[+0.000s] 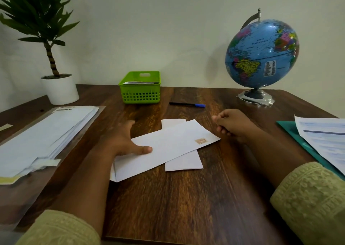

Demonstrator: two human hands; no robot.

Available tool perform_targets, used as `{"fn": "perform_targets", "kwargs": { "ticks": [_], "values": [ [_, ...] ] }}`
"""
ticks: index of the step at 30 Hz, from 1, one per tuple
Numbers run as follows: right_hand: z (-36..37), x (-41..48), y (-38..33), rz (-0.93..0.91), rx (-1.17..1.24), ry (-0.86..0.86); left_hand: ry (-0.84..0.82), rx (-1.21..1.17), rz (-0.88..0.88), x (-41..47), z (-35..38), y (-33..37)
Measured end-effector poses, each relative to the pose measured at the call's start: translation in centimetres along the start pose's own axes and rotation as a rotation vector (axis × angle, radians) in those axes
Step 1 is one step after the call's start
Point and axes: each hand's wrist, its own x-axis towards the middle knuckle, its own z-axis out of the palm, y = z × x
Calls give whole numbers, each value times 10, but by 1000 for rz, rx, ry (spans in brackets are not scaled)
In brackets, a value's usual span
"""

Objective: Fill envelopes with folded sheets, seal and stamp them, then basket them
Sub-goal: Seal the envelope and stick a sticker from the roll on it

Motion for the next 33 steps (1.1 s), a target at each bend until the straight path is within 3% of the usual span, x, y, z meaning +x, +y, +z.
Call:
{"fn": "perform_targets", "kwargs": {
  "ticks": [7, 11, 13, 16, 19, 24, 27, 29, 31, 33],
  "values": [
    [6, 2, 2, -94, -131, 198, -57, -44, -37, 5, 4, 0],
    [10, 1, -2, -137, -289, 217, 132, -456, 18, 6, -6, 1],
    [16, -5, -8, -132, -388, 142, 365, -593, 4, 8, -9, 4],
    [33, -18, -17, -137, -545, -116, 657, -870, -98, 11, -6, 10],
    [50, -30, -22, -219, -713, -307, 697, -1057, -146, 10, 2, 16],
    [45, -34, -28, -280, -767, -342, 488, -877, -250, 7, 15, 17],
    [28, -25, -22, -226, -752, -310, 403, -513, -333, 5, 13, 13],
    [20, -19, -16, -162, -804, -216, 435, -227, -354, 2, 10, 10],
    [19, -15, -12, -147, -913, -66, 478, -20, -176, 3, 15, 12],
    [22, -15, -10, -145, -969, -17, 346, 97, 71, 4, 25, 19]
  ]
}}
